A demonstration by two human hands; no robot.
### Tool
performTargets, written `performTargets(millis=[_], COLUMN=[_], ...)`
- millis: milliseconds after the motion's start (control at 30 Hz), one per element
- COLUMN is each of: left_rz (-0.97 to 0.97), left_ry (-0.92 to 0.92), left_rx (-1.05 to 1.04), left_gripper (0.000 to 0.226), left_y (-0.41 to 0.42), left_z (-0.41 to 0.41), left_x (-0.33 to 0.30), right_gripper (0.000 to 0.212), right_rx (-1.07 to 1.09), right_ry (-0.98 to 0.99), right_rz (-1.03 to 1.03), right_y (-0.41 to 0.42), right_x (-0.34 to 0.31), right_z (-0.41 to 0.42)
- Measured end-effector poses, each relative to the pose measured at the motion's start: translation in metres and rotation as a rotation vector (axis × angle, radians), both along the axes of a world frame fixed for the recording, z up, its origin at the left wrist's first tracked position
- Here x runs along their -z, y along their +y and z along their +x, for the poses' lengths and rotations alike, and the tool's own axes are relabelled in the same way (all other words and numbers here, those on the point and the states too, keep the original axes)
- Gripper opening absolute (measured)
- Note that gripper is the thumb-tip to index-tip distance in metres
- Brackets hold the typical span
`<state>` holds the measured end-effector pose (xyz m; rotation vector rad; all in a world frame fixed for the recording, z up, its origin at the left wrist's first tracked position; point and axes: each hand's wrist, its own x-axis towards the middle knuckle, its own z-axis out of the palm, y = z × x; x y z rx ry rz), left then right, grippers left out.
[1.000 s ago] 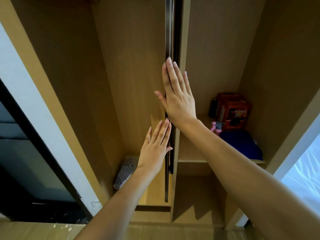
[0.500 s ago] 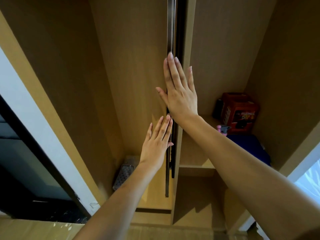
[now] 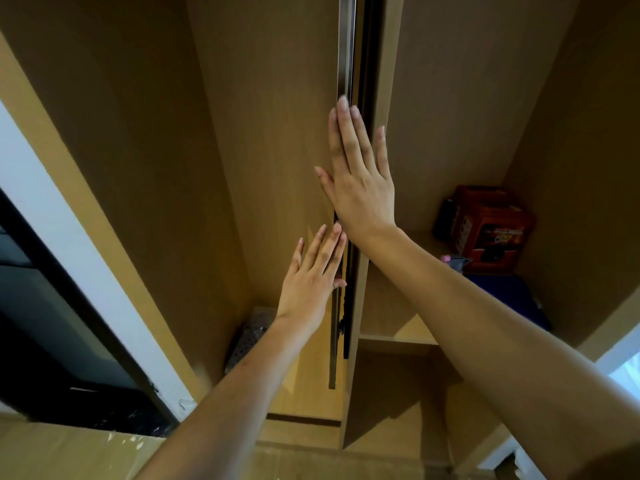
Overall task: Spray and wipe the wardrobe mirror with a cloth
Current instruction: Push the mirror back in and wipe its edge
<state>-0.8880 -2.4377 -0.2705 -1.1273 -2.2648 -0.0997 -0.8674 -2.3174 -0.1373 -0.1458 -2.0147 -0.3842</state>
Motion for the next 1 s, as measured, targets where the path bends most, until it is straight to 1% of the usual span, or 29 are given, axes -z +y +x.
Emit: performTargets(millis=[167,200,267,333,400,467,567,700,800,867,1000], left_rz=[0.023,0.044,0.115,0.181,0.215,0.223,0.19,0.147,0.131,0.114,0.075], left_ry=[-0.037,-0.054,-0.096,-0.127,-0.144,-0.2,-0.329,-0.461,-0.571,-0.605,-0.727], left_rx=[-0.018,-0.021,-0.011,0.026,0.091,0.154,0.204,0.261,0.316,0.358,0.413], left_gripper=[0.102,0.1,0.087,0.076,0.07,0.067,0.061,0.054,0.054,0.054,0.056], left_y=[0.003,0.004,0.005,0.006,0.008,0.013,0.025,0.056,0.09,0.114,0.17], left_z=[0.011,0.016,0.03,0.046,0.063,0.08,0.106,0.14,0.161,0.169,0.178], left_x=[-0.002,-0.003,-0.005,-0.006,-0.003,0.006,0.02,0.034,0.043,0.052,0.07], right_gripper=[0.072,0.073,0.073,0.067,0.062,0.059,0.056,0.055,0.056,0.057,0.059], right_rx=[0.0,-0.003,-0.035,-0.102,-0.156,-0.161,-0.121,-0.006,0.095,0.147,0.223], right_ry=[-0.026,-0.035,-0.055,-0.08,-0.117,-0.158,-0.182,-0.221,-0.256,-0.285,-0.362], right_rz=[-0.008,-0.011,-0.013,-0.031,-0.082,-0.157,-0.31,-0.5,-0.608,-0.688,-0.815], right_y=[0.002,0.002,0.001,0.005,0.012,0.024,0.045,0.081,0.116,0.141,0.194], right_x=[-0.003,-0.004,-0.002,0.006,0.02,0.037,0.065,0.101,0.128,0.145,0.18], right_z=[0.007,0.009,0.018,0.034,0.056,0.083,0.124,0.175,0.209,0.225,0.243])
